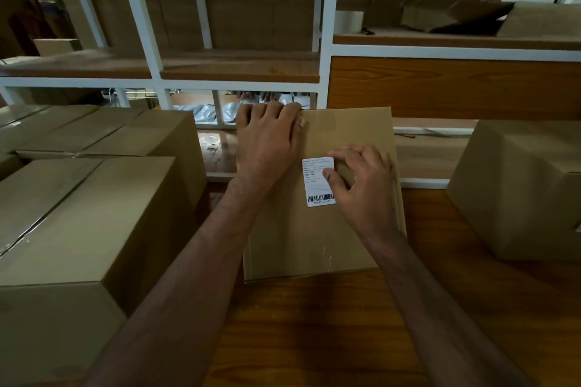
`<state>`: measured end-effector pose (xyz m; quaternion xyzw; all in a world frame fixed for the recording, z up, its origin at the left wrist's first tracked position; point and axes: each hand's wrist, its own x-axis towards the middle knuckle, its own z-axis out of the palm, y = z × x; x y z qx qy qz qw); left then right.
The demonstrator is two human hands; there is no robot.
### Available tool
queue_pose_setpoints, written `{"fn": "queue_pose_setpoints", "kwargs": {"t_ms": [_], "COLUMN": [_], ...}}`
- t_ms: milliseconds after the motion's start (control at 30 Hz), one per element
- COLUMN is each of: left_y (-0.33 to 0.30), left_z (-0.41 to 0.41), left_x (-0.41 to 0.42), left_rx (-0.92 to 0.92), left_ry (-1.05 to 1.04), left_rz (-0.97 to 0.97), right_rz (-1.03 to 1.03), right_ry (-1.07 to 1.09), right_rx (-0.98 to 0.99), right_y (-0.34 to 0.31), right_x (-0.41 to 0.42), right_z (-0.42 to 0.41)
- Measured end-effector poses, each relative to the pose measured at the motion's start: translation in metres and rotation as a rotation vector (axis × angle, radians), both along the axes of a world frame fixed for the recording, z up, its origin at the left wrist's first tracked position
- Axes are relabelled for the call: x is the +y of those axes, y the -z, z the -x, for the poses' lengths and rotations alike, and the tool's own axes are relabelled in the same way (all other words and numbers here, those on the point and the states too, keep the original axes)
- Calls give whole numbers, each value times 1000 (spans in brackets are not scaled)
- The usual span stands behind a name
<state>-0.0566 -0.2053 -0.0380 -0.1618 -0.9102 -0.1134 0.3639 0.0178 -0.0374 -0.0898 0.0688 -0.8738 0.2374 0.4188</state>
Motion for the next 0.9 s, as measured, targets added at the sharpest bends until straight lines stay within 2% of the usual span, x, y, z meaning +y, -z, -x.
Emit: {"fn": "queue_pose_setpoints", "kwargs": {"t_ms": [900], "left_y": [4], "left_z": [-3], "left_x": [0], "left_rx": [20], "left_ry": [-14], "left_rz": [-21], "right_rz": [37], "right_ry": [-83], "right_rx": [212], "right_y": [11], "right_x": [-6], "right_z": [-18]}}
